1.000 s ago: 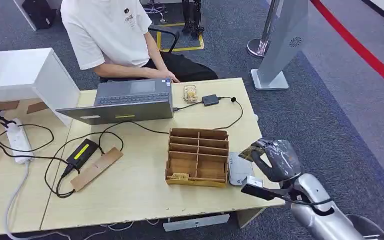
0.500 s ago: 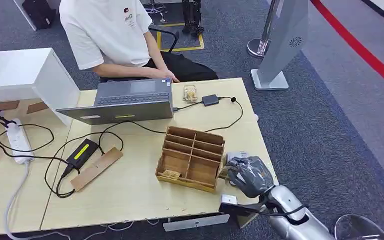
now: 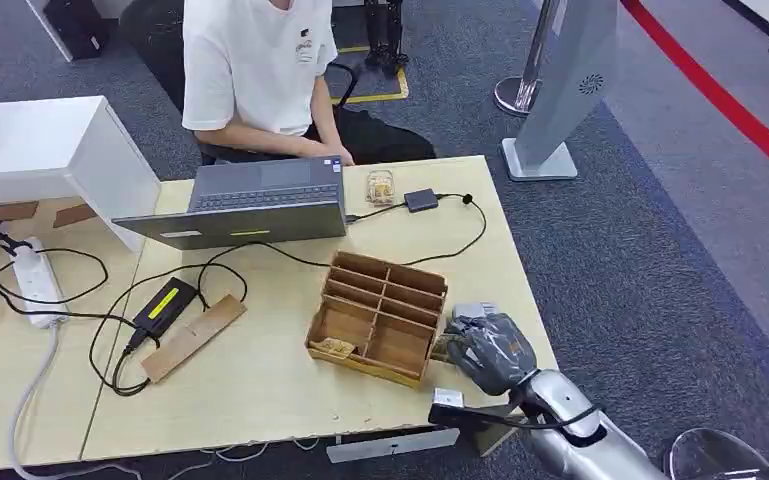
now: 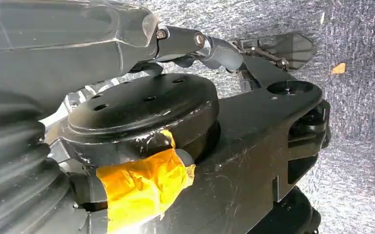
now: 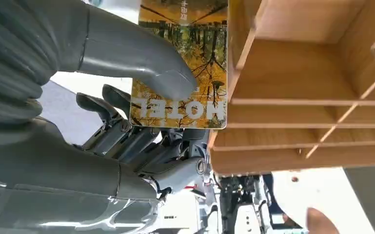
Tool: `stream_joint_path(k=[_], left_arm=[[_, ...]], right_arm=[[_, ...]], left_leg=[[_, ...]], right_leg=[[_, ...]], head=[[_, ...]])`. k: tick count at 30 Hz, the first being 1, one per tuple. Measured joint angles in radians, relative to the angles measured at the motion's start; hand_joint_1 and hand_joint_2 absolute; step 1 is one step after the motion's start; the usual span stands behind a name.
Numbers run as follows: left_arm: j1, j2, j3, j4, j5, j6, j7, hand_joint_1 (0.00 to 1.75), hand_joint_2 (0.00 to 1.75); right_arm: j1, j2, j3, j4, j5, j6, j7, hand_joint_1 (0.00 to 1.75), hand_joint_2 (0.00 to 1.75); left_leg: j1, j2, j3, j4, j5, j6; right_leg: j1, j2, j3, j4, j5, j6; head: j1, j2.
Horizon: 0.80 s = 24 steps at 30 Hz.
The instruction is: Pass the card to the sensor for recognition and then transmit it.
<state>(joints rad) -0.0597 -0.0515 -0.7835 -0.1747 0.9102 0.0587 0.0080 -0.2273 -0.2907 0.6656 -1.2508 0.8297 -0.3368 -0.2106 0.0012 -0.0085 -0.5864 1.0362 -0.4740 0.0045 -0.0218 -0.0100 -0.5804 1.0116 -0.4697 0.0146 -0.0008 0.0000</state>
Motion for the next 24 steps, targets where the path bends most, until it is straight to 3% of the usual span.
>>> stream_joint_path(k=[14,24], left_arm=[[0.0,0.0,-0.017,0.0,0.007,0.002,0.002,0.0,1.75],[0.0,0.0,-0.024,0.0,0.019,0.002,0.002,0.0,1.75]], right_arm=[[-0.111,-0.038,-0.066,-0.086,-0.054,-0.018,0.032,1.75,1.75],[-0.071,-0.04,-0.064,-0.057,-0.031,-0.02,0.027,1.75,1.75]], left_leg=[[0.0,0.002,0.0,0.0,0.0,-0.001],[0.0,0.001,0.0,0.0,0.0,-0.001]], right_leg=[[0.0,0.001,0.0,0.0,0.0,0.0],[0.0,0.001,0.0,0.0,0.0,0.0]], head=[[0.0,0.0],[0.0,0.0]])
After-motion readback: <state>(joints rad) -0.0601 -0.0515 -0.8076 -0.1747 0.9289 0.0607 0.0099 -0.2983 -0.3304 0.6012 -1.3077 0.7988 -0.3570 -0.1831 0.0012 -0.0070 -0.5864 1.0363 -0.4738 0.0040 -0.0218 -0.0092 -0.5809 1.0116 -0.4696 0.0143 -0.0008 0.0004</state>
